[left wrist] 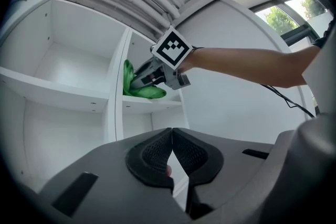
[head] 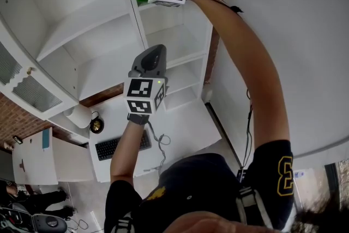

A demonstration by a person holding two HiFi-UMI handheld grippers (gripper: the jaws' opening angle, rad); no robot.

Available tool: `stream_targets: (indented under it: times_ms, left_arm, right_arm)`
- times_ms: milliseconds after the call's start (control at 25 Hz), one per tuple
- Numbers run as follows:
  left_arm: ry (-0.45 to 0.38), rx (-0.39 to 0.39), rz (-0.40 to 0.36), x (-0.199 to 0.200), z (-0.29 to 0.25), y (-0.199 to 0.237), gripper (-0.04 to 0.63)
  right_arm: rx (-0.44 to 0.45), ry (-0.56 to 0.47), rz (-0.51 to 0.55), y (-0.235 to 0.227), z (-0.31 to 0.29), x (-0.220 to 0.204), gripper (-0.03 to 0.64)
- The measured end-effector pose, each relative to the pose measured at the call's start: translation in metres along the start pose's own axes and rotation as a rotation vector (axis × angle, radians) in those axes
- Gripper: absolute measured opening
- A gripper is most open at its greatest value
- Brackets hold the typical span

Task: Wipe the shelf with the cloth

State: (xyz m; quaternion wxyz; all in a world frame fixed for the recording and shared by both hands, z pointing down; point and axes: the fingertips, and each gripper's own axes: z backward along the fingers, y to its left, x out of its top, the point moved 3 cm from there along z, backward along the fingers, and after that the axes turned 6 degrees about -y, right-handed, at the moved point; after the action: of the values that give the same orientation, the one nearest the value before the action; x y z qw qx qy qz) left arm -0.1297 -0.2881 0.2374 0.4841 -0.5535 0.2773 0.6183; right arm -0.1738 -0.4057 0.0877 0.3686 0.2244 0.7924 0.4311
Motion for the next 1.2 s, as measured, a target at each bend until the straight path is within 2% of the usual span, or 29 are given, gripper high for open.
stream_targets:
  times_ms: [200, 440, 1200]
  left_arm:
    - [0.006, 0.008, 0.001, -0.004, -0.002, 0.002, 0.018]
    - [0.006, -0.023, 0.004, -0.006, -0.011, -0.007, 0.018]
    - [-0.011, -0.138, 0.024, -0.011, -0.036, -0.044, 0.018]
  right_arm:
    - [0.024, -0.006, -0.014, 0.010, -0.008, -0.006, 0.046]
    - [0.013, -0.009, -0.040, 0.013, -0.009, -0.016, 0.046]
    - [-0.088, 0.163, -0.135, -0.006, 0.041, -0.106, 0.046]
